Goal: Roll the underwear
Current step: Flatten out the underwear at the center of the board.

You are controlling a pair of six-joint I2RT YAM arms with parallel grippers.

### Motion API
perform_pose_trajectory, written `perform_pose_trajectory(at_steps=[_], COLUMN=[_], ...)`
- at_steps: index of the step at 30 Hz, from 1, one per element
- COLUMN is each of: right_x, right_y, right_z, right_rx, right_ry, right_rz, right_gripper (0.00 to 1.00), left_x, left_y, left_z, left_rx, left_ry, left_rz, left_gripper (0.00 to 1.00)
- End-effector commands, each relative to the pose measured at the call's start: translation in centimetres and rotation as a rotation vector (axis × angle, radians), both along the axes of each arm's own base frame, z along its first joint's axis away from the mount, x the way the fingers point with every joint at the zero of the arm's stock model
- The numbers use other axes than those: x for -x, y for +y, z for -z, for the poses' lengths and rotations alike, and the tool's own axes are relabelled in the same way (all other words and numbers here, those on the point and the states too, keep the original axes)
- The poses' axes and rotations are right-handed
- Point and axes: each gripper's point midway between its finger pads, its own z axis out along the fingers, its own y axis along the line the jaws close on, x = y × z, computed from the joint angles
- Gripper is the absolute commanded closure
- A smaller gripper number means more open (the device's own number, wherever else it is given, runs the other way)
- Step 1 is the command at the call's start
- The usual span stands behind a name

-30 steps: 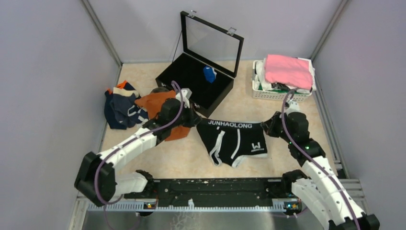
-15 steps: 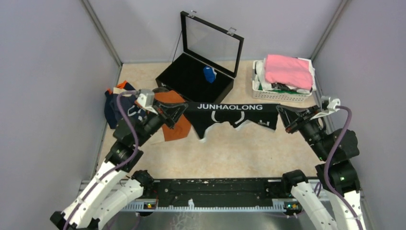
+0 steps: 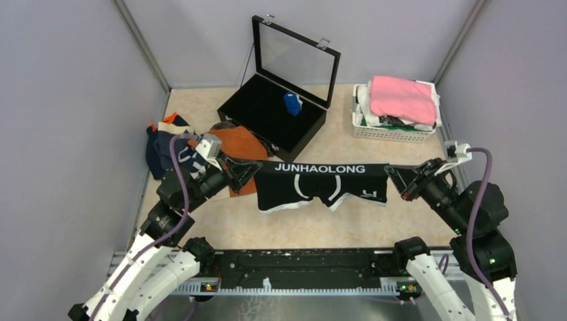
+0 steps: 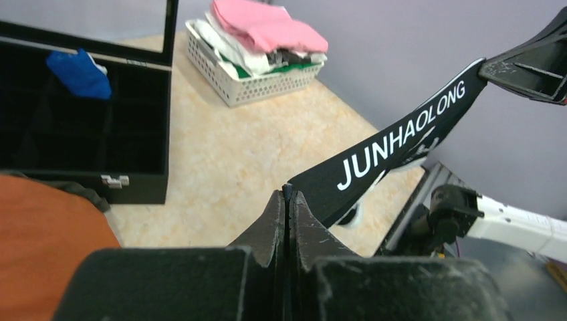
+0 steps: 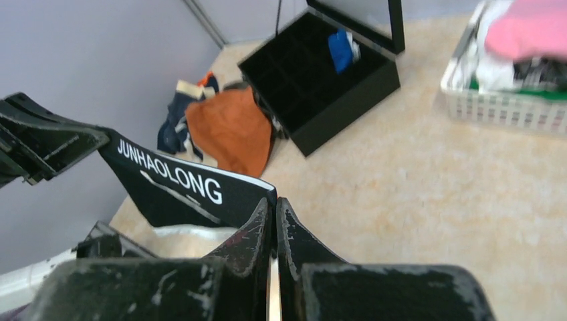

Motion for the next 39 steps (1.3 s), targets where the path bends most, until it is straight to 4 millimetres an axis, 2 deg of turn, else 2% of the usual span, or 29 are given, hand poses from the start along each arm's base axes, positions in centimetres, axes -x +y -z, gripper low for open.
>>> perform_pose_trajectory(at_steps=[1,3,7,9,10,13,14,15,17,20,21,22,25,27,30,31,34,37,39], right_x=[2.4,3.6,6.0,6.3,6.1,3.7,2.5,1.3,-1.3,-4.7,-5.7,-6.9,-9.1,-10.0,-10.9,-11.1,-11.4,-11.6,-11.7], right_y=[-0.7,-0.8,-1.2,-1.4,-1.5,-1.5,-1.4,-1.3,-1.3,-1.3,-1.3,-1.2,-1.7,-2.1,-3.0,-3.5,-4.1,-4.5,-4.6], right_z=[3.4,3.5,3.6,4.3,5.0,9.5,11.3,14.4,17.9,21.2,21.8,22.0,23.7,24.8,25.8,26.0,26.5,26.8,26.9], right_rx=[-0.022,-0.027,-0.017,-0.020,-0.025,-0.058,-0.067,-0.075,-0.101,-0.140,-0.151,-0.149,-0.121,-0.070,-0.018,0.000,0.026,0.046,0.058], right_ry=[0.192,0.228,0.282,0.322,0.345,0.456,0.485,0.544,0.568,0.563,0.564,0.556,0.562,0.572,0.570,0.564,0.563,0.564,0.567], right_rz=[0.032,0.020,0.014,0.029,0.044,0.110,0.134,0.167,0.224,0.292,0.314,0.324,0.381,0.403,0.451,0.475,0.504,0.523,0.528], right_gripper=[1.00,1.00,1.00,1.00,1.00,1.00,1.00,1.00,1.00,1.00,1.00,1.00,1.00,1.00,1.00,1.00,1.00,0.98,0.96], left_x=[1.7,2.6,4.3,4.5,4.0,1.5,0.4,-0.7,-2.8,-5.7,-6.6,-7.6,-10.1,-11.7,-13.6,-14.2,-15.6,-16.4,-16.8], left_y=[0.1,0.2,0.9,1.0,1.0,0.7,0.7,0.5,-0.6,-2.0,-2.5,-3.3,-5.3,-6.2,-6.5,-6.4,-6.1,-6.5,-6.6], left_z=[1.8,2.3,1.4,1.5,2.4,6.1,7.9,9.6,11.9,15.7,17.0,19.1,21.6,22.8,23.5,23.5,23.0,22.6,22.4], left_rx=[-0.040,-0.054,-0.057,-0.045,-0.042,-0.036,-0.043,-0.049,-0.045,-0.052,-0.063,-0.097,-0.143,-0.167,-0.199,-0.207,-0.221,-0.233,-0.242], left_ry=[0.059,0.082,0.069,0.069,0.091,0.201,0.252,0.282,0.270,0.264,0.280,0.320,0.362,0.372,0.371,0.363,0.330,0.317,0.314], left_rz=[0.053,0.081,0.104,0.101,0.081,-0.007,-0.045,-0.078,-0.088,-0.107,-0.112,-0.106,-0.085,-0.086,-0.125,-0.145,-0.195,-0.195,-0.199], left_gripper=[1.00,1.00,1.00,1.00,1.00,1.00,1.00,1.00,1.00,1.00,1.00,1.00,1.00,1.00,0.99,0.95,0.73,0.59,0.54])
